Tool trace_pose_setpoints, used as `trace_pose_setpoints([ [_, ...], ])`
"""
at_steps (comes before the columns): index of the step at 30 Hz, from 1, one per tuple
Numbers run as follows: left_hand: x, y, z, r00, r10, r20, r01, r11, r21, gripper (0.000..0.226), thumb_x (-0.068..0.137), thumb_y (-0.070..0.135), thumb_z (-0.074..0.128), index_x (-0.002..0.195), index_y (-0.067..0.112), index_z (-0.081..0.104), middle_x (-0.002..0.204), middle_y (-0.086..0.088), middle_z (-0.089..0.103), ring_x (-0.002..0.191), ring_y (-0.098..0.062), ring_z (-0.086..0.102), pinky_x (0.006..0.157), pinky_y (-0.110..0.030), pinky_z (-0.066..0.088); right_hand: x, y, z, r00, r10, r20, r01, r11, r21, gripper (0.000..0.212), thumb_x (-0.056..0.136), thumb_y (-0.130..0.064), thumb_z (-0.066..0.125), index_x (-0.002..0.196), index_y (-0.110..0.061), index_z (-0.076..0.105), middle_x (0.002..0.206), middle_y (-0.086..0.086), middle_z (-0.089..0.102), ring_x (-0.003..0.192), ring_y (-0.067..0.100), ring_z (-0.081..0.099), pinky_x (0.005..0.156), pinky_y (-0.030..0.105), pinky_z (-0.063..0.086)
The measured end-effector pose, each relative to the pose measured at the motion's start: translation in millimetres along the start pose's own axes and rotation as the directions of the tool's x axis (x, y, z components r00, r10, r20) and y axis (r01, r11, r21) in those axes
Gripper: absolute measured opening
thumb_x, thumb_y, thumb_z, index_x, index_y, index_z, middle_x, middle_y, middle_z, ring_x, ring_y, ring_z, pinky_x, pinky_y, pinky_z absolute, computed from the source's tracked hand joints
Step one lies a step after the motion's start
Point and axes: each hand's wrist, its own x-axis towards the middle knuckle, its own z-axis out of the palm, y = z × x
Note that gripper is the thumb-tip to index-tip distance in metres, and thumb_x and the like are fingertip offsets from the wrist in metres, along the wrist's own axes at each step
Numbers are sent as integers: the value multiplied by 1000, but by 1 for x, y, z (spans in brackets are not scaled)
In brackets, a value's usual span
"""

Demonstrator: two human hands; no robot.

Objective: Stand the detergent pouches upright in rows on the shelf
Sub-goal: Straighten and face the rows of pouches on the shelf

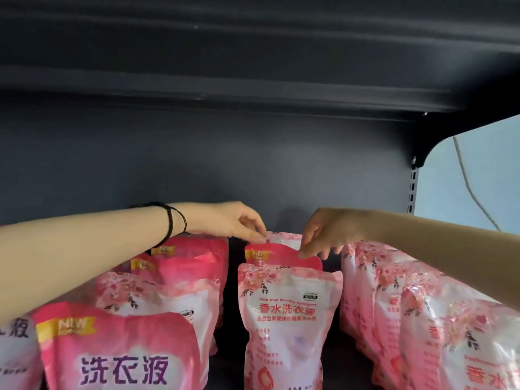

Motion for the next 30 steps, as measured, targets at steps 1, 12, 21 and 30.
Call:
trace_pose_setpoints([
  [1, 2, -2, 3, 1000, -16, 11, 16, 1000, -25, 19, 79, 44, 73, 95, 35, 71, 97, 9, 72, 89, -3, 64, 89, -25, 48, 1, 2, 2, 1000, 4, 17, -4, 1000, -17, 28, 83, -40, 70, 98, -17, 74, 66, -13, 68, 60, -4, 64, 56, 15, 49],
  [12, 18, 2, 16, 996, -61, -62, 54, 992, -111, 11, 75, 31, 79, 69, 23, 75, 57, 16, 60, 56, 8, 50, 58, -5, 37, 5, 15, -3, 1000, 17, -15, -15, 992, 126, 14, 85, -27, 71, 93, -17, 76, 74, -10, 73, 70, 1, 67, 71, 20, 51],
  [21, -16, 54, -38, 896, -69, -438, -80, 947, -312, 7, 81, 26, 74, 80, 19, 72, 78, 6, 68, 77, -6, 58, 77, -23, 46, -22, -13, -58, 883, 101, -458, 216, 779, 589, 30, 75, -17, 77, 101, -4, 70, 93, 7, 72, 84, 16, 64, 72, 24, 57],
  [30, -75, 111, -72, 742, -227, -631, -436, 551, -712, 30, 77, 24, 78, 99, 7, 68, 86, -4, 74, 75, -16, 72, 66, -29, 59, -79, -104, -74, 607, 258, -751, 679, 322, 660, 10, 80, -10, 74, 75, -13, 67, 59, -4, 72, 57, 10, 70, 52, 22, 54],
])
